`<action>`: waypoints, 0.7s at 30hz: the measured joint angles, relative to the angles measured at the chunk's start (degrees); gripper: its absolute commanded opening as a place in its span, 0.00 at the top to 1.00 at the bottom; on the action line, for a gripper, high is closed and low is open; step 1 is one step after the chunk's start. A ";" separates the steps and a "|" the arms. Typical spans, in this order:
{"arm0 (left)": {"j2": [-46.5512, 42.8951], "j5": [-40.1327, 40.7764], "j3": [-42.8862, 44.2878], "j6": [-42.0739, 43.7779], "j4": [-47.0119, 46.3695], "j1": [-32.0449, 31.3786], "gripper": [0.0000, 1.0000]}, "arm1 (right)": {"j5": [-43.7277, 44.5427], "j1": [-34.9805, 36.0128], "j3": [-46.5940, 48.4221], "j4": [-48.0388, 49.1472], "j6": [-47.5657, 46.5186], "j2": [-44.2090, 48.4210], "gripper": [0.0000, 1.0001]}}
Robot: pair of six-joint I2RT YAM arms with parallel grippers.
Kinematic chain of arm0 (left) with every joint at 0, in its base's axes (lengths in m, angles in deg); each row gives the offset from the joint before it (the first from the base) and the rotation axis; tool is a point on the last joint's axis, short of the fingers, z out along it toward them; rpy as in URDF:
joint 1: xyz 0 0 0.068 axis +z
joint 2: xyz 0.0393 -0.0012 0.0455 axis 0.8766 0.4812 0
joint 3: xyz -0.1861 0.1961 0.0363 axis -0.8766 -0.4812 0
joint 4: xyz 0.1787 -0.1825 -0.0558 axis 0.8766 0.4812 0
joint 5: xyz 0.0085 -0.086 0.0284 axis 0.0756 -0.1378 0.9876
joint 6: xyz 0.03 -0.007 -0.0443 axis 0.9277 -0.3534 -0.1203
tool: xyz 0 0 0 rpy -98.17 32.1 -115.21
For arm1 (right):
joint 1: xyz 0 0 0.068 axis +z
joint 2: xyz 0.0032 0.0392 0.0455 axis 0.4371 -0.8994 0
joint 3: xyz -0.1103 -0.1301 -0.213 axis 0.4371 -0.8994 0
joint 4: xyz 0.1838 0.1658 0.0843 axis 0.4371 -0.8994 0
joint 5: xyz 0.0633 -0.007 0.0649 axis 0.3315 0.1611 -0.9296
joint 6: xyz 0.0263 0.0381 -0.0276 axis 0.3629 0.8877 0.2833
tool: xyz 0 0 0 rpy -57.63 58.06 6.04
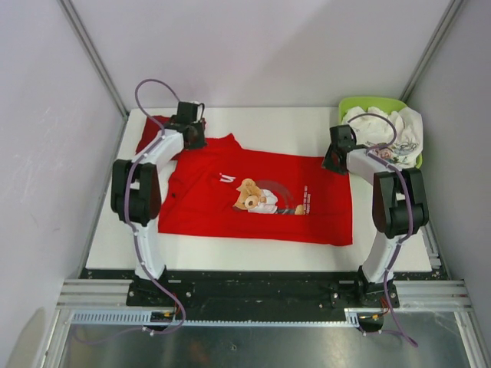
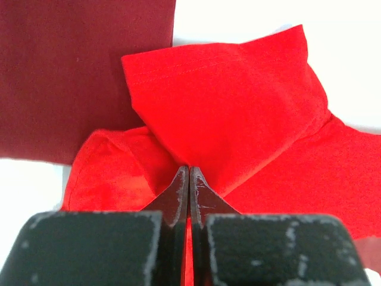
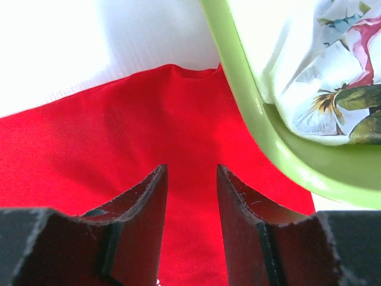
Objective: Fold and stack the t-shirts
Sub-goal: Grap the side of the flattened tshirt furthest away from the robot with both arms
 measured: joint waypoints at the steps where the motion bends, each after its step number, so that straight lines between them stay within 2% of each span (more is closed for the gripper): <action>1: -1.16 -0.07 -1.29 -0.61 -0.04 0.00 1.00 | 0.11 0.00 0.17 0.02 -0.04 -0.26 0.57; 12: -5.64 0.37 -15.72 -8.79 -0.55 0.28 1.00 | 0.57 0.00 0.50 -0.46 -0.70 -1.16 0.57; 21: -5.81 3.19 -19.93 -15.19 1.03 2.67 1.00 | 0.96 0.00 1.09 -0.92 -1.40 -1.62 0.57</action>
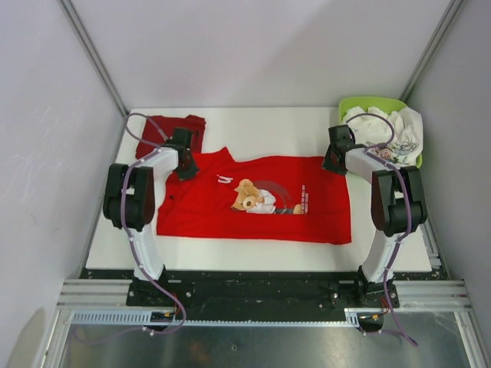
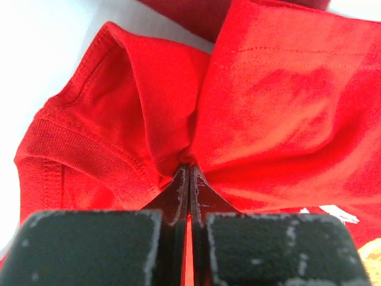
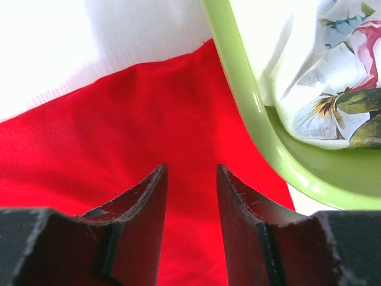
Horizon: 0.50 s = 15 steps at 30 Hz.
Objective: Fold and stack the t-shirts
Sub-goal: Grap the side of the flattened tshirt furthest away from the robot with both arms
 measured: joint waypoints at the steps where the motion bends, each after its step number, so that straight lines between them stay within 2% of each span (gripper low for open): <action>1: -0.07 0.74 -0.07 -0.59 0.24 0.20 1.00 | 0.00 0.00 0.02 -0.02 -0.09 0.00 0.57; 9: -0.81 9.22 -1.16 -2.43 2.10 1.51 1.00 | -0.04 0.00 0.02 -0.17 -0.42 0.00 0.57; 15: -0.94 11.93 -1.40 -2.29 3.13 2.91 1.00 | -0.24 0.00 0.04 1.03 -0.61 -0.09 0.57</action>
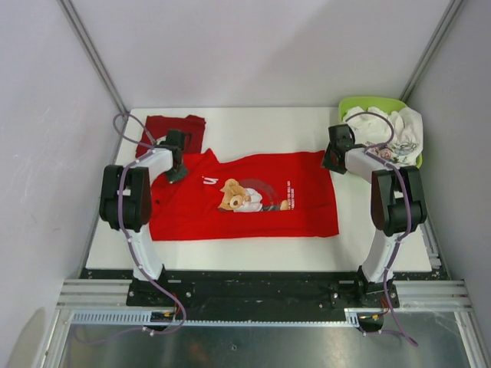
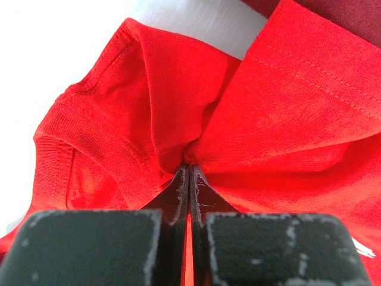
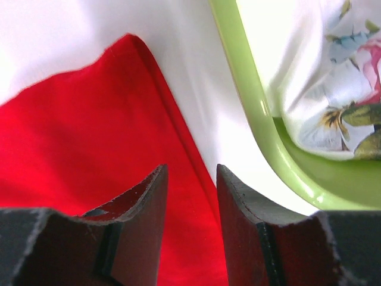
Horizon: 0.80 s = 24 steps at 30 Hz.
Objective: Fold and stack the t-shirts
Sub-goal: Grap the side of the flattened tshirt furthest away from the robot with both arms
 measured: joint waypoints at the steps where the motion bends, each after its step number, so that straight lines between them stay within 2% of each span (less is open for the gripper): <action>1: 0.00 -0.04 0.02 0.15 0.04 0.04 1.00 | 0.02 0.00 0.09 0.63 -0.02 -0.13 0.58; 8: 0.00 -0.52 0.48 0.76 1.03 0.07 1.00 | 0.72 0.00 1.97 5.75 -0.42 -1.81 0.63; 14: 0.02 -0.92 1.27 0.90 2.27 -0.07 1.00 | 1.70 0.13 8.57 7.87 -0.33 -6.58 0.66; 24: 0.02 -1.01 2.19 1.42 3.21 -0.20 1.00 | 3.21 0.90 19.37 5.27 0.83 -15.23 0.70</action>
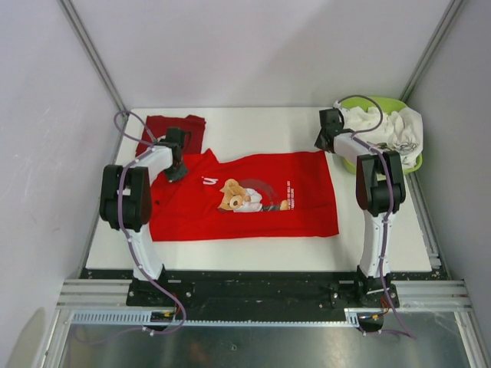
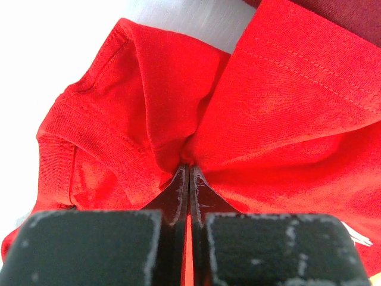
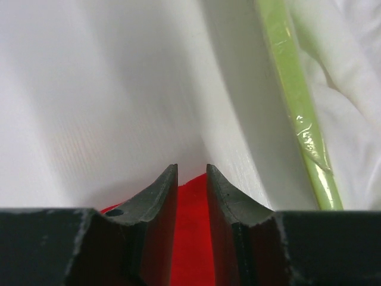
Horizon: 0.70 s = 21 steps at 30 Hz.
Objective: Fold and stack the t-shirts
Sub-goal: Grap the side of the flattened tshirt furthest away from the robot with both arms
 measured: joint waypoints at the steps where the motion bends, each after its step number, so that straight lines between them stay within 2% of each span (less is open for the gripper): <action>1: 0.00 0.00 0.02 0.02 0.00 0.00 1.00 | 0.22 0.09 0.52 -0.52 0.13 -0.48 0.70; 12: 0.07 0.00 0.35 0.39 0.42 -0.02 1.00 | 2.36 0.33 2.60 -5.42 0.37 -2.54 0.71; 21: 0.17 0.02 0.81 0.44 0.76 -0.02 1.00 | 2.29 0.33 3.76 -6.27 0.85 -3.76 0.76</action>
